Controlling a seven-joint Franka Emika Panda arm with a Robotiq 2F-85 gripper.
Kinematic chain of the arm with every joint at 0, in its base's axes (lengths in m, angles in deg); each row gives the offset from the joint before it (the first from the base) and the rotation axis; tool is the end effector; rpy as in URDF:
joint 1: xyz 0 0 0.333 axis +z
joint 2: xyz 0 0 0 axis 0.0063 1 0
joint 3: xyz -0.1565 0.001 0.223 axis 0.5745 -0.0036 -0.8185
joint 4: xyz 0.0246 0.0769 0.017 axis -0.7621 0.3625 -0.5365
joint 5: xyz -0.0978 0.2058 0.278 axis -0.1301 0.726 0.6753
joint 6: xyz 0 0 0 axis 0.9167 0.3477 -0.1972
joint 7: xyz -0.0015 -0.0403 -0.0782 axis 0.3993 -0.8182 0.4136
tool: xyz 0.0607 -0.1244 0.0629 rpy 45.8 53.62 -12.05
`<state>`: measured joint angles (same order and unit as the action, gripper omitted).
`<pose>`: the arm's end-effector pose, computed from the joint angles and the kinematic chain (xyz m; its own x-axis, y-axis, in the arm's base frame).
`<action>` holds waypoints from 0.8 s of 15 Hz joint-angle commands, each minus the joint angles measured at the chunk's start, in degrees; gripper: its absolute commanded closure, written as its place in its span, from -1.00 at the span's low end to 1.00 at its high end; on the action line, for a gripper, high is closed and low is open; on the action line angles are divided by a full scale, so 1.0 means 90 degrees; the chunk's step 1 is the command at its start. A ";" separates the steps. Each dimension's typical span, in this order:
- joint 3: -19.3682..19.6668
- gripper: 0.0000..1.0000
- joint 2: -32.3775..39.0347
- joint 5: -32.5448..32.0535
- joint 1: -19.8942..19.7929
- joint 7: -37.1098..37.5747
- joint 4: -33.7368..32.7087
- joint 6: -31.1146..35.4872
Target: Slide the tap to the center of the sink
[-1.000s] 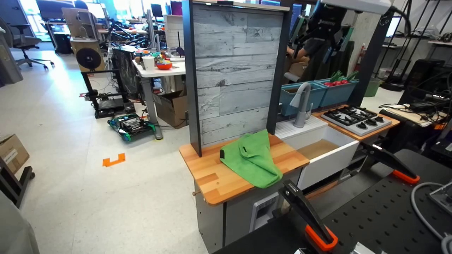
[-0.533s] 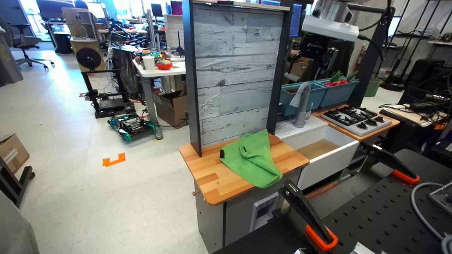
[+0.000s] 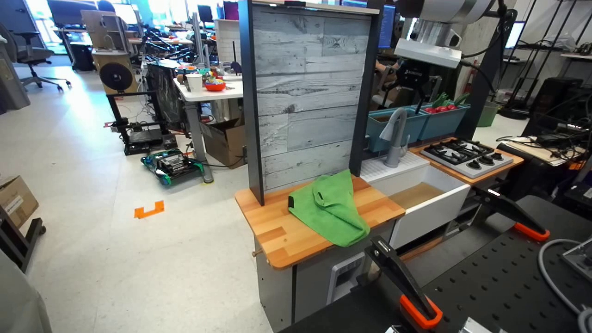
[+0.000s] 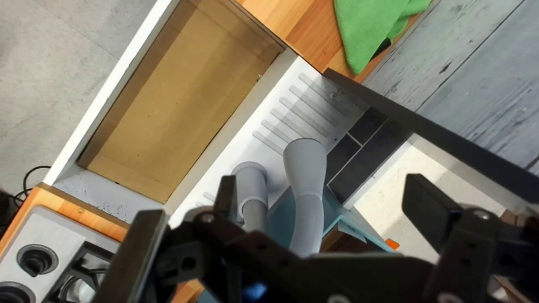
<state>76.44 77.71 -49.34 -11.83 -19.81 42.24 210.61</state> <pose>0.6194 -0.2087 0.1459 0.6691 -0.7385 0.0831 -0.7310 -0.6741 -0.1058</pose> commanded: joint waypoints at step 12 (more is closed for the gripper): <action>0.0127 -0.31 0.1519 0.0151 -0.0216 0.0770 -0.2219 -0.0994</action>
<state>77.19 88.21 -49.20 -13.36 -13.67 27.71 204.87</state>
